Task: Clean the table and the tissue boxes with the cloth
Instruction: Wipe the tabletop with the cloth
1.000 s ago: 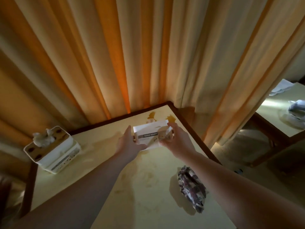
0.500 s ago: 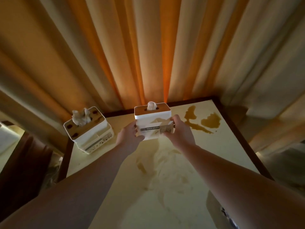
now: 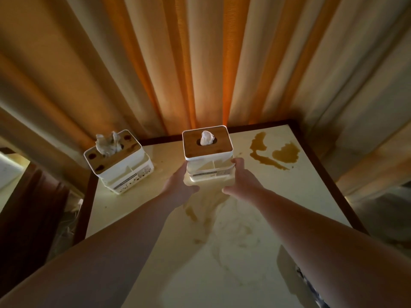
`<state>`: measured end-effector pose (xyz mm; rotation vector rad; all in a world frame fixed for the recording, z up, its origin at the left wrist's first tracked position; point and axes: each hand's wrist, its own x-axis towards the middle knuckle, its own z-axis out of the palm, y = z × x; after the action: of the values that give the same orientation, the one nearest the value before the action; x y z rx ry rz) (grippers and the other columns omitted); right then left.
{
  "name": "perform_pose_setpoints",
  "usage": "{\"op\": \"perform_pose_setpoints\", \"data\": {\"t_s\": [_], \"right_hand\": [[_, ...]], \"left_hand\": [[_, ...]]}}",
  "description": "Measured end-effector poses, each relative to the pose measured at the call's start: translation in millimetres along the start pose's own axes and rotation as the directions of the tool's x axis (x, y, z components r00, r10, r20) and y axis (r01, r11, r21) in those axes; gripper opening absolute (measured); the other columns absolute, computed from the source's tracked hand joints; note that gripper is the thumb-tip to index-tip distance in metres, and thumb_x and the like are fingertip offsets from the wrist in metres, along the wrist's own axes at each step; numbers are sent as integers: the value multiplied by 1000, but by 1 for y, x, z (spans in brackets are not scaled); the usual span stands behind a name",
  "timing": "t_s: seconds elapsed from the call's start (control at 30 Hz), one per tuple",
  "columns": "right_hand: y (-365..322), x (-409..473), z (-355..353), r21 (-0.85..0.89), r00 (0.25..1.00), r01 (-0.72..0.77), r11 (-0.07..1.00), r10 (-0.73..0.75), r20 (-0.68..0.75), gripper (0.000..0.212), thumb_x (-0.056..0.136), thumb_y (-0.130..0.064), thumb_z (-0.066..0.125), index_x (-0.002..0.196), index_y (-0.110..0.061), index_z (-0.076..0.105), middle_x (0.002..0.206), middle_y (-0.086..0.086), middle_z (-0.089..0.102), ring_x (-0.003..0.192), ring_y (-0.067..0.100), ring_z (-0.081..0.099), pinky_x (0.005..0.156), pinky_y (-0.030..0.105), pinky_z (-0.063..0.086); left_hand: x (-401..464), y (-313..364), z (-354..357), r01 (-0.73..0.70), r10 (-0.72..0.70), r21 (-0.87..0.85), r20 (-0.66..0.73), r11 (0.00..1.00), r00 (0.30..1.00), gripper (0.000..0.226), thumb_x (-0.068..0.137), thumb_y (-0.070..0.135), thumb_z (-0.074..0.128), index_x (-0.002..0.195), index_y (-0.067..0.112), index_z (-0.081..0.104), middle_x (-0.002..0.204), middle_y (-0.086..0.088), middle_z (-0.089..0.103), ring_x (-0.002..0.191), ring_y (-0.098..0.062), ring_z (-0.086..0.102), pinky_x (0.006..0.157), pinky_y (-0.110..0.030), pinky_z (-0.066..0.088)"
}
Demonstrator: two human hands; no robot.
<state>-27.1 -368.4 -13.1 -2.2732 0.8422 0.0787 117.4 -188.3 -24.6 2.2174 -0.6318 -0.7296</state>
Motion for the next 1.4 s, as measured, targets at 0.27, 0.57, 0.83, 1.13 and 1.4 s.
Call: {"op": "perform_pose_setpoints", "data": {"t_s": [0.27,0.57,0.83,1.13,1.4], "right_hand": [[5,-63,-11,-5,998,-5,1000,5,-64,97,86,-36,79,161,-30,17,149,-2,50,135,21,47,103,38,46],[44,-150,-5,-171,1000,-5,985,1,-20,86,95,-58,64,163,-28,22,169,-6,26,154,16,24,123,40,30],[113,-232,12,-417,947,-278,865,175,-269,71,94,-72,48,153,-34,42,168,3,29,154,35,24,126,53,23],[130,-233,20,-124,876,-404,906,344,-338,68,101,-30,64,162,-28,34,171,11,21,147,36,33,116,48,43],[81,-145,25,-56,903,-296,953,260,-342,62,100,-33,68,156,-20,45,158,2,44,141,26,48,115,38,42]], "left_hand": [[-60,2,3,-29,36,265,-19,964,999,95,91,51,72,164,38,13,163,2,38,143,-26,44,98,-30,42],[-121,-22,24,-217,161,389,170,895,972,91,94,52,68,165,30,15,172,0,14,158,-16,12,128,-39,11],[-155,-64,25,-221,177,504,134,835,975,92,82,58,66,160,23,32,162,-5,33,149,-27,28,121,-43,28],[-158,-95,9,-163,129,607,100,778,987,127,64,81,70,164,20,21,170,-9,14,157,-28,8,126,-52,8],[-143,-108,0,-118,64,620,109,776,992,136,55,94,60,164,28,15,173,-4,-7,158,-22,-12,126,-54,1]]}}
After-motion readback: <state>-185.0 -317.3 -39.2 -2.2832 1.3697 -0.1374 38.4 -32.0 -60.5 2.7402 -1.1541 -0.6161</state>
